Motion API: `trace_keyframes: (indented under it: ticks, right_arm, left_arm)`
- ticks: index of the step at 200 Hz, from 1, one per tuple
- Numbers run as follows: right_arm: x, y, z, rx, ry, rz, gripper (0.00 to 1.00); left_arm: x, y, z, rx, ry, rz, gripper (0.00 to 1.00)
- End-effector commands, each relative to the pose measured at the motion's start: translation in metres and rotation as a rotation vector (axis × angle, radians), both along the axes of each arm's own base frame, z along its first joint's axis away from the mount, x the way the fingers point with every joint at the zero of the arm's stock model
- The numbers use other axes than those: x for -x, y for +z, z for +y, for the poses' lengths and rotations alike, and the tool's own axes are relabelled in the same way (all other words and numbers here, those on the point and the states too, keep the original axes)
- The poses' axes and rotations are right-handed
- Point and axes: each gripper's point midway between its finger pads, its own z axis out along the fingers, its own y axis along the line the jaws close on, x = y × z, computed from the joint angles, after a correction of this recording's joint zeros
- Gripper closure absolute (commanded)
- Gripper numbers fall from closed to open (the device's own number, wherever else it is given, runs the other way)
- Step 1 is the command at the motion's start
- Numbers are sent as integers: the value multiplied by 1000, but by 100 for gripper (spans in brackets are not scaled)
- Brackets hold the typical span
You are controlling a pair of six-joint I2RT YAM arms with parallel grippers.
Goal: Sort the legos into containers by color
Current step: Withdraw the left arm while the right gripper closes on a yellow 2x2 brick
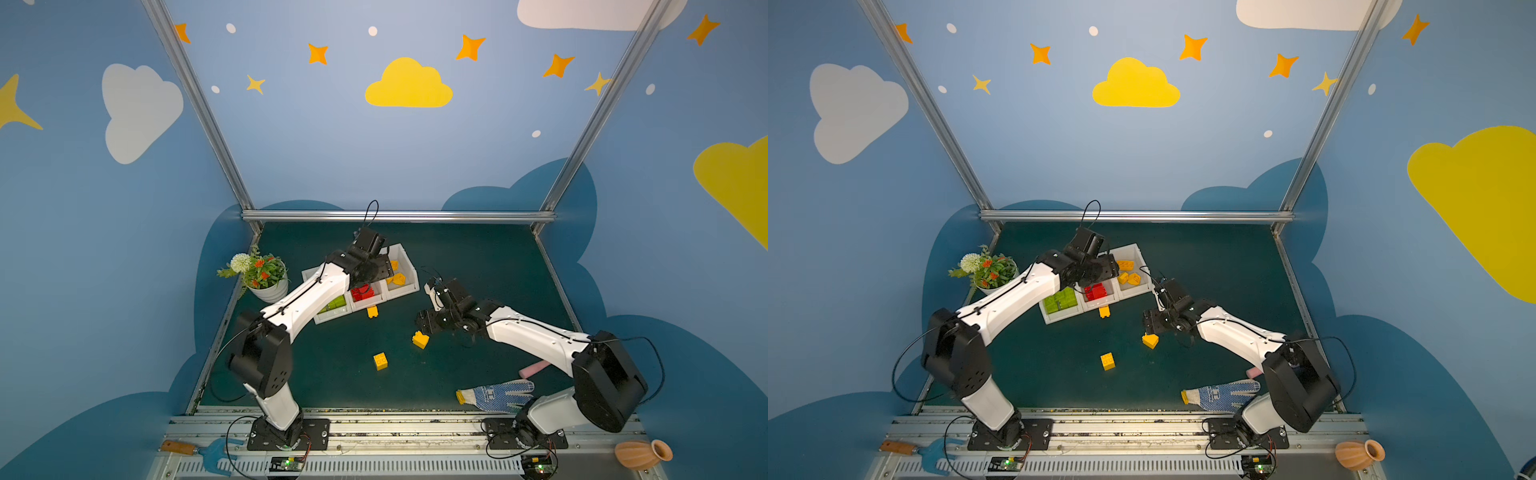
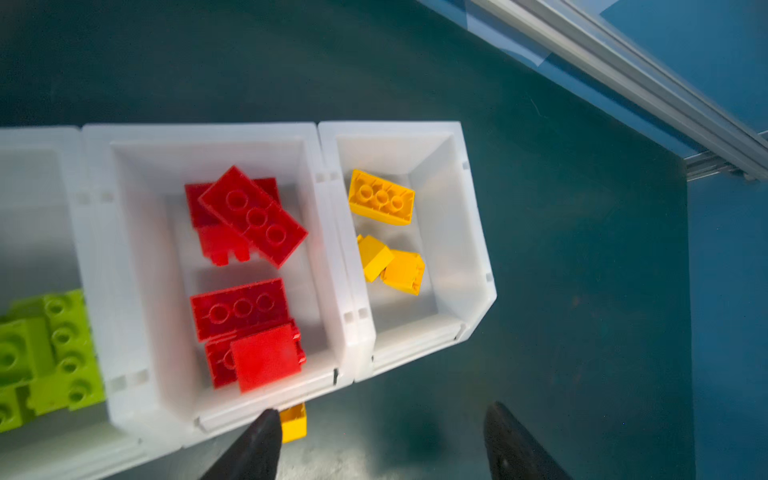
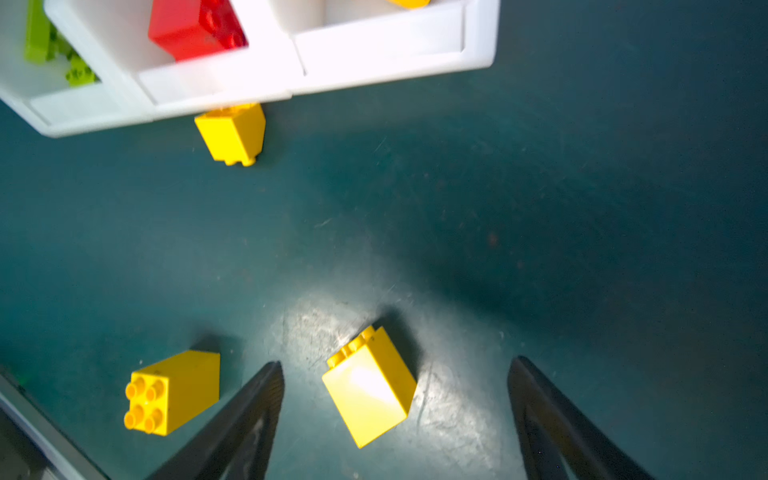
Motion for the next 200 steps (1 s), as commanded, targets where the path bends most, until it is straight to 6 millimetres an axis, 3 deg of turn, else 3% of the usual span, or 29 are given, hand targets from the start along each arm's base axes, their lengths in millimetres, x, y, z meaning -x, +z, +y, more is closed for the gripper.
trace_keyframes:
  ticks: [1,38,74,106,140,200]
  right_arm:
    - [13,-15,0,63,28,60,17]
    - [24,-28,4,130,58,79,19]
    - [35,-38,12,142,172,94,21]
    - [40,-38,28,105,267,102,22]
    - [44,-43,32,134,305,109,27]
    - [47,-53,27,224,327,96,47]
  left_arm:
    - [22,-4,-4,72,-4,-8,23]
    - [61,-7,11,75,-8,-11,23]
    - [87,-14,28,80,7,-6,22]
    - [99,-12,39,79,14,-16,22]
    - [108,-13,51,55,32,-25,21]
    - [117,-24,59,44,50,-8,21]
